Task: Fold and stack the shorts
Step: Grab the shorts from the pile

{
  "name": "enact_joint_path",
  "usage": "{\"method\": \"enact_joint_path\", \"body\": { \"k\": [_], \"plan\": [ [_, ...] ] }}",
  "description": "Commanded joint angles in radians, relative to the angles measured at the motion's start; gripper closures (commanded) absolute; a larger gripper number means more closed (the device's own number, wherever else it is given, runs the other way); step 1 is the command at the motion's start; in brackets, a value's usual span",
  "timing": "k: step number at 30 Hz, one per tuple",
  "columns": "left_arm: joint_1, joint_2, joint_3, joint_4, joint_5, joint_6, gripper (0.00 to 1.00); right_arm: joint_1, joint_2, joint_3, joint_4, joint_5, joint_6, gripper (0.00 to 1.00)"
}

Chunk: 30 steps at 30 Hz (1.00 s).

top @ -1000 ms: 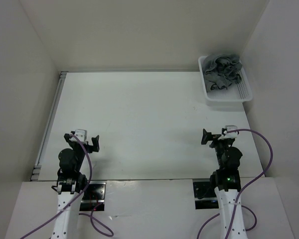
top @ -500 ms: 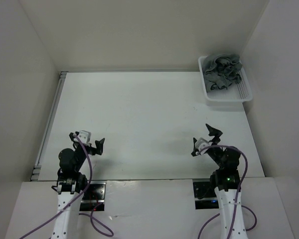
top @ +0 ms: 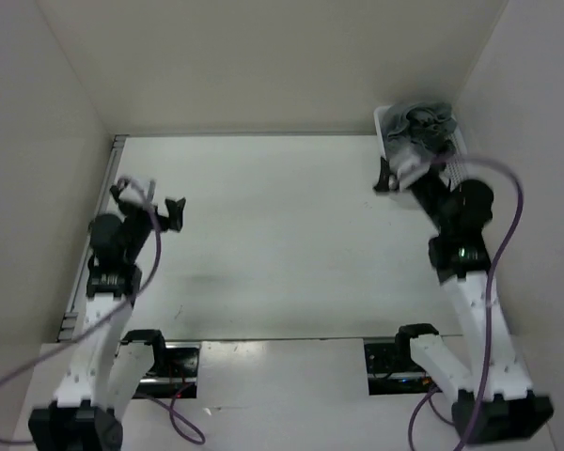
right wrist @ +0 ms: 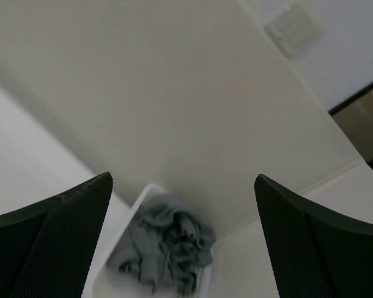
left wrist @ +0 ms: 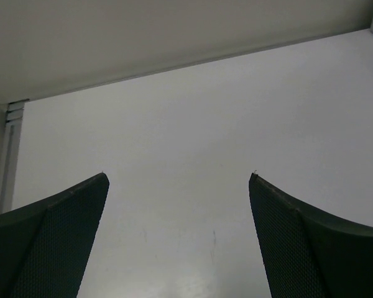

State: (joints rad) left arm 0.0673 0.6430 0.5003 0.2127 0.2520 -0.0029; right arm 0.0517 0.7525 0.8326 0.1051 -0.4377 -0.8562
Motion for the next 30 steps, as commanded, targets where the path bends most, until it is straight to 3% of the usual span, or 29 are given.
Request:
{"method": "enact_joint_path", "body": {
  "k": [1,3,4,5,6,8,11,12,14,21,26,30],
  "plan": [
    [-0.003,0.419,0.410,-0.143,0.032,0.003,0.00,0.105,0.471,0.406,-0.144,0.466,0.268,0.00],
    [-0.017,0.705,0.611,-0.343,0.003,0.003,0.00,0.117,0.711,0.663,-0.244,0.620,0.385,0.00],
    [-0.026,0.768,0.727,-0.378,-0.017,0.003,0.00,0.117,0.779,0.742,-0.312,0.620,0.422,0.00],
    [-0.035,0.856,0.768,-0.424,-0.017,0.003,0.00,0.087,0.842,0.819,-0.443,0.620,0.528,0.00],
    [-0.035,0.894,0.802,-0.447,-0.004,0.003,0.00,0.061,0.963,0.961,-0.499,0.573,0.590,0.00],
    [-0.072,1.013,0.930,-0.530,-0.003,0.003,0.00,-0.024,1.079,1.086,-0.615,0.531,0.705,0.00],
    [-0.106,1.200,1.114,-0.683,-0.048,0.003,0.00,-0.099,1.295,1.351,-0.674,0.504,0.888,0.00],
    [-0.115,1.242,1.239,-0.744,-0.066,0.003,0.00,-0.125,1.335,1.382,-0.674,0.504,0.908,0.00],
    [-0.147,1.328,1.303,-0.745,-0.179,0.003,0.00,-0.134,1.433,1.450,-0.665,0.531,0.930,0.00],
    [-0.271,1.397,1.328,-0.722,-0.339,0.003,0.00,-0.245,1.617,1.551,-0.656,0.613,1.054,0.05],
    [-0.281,1.460,1.400,-0.713,-0.353,0.003,0.00,-0.245,1.641,1.535,-0.688,0.388,0.999,0.05],
    [-0.290,1.481,1.410,-0.722,-0.375,0.003,0.00,-0.263,1.641,1.481,-0.697,0.364,1.011,0.05]
  ]
}}
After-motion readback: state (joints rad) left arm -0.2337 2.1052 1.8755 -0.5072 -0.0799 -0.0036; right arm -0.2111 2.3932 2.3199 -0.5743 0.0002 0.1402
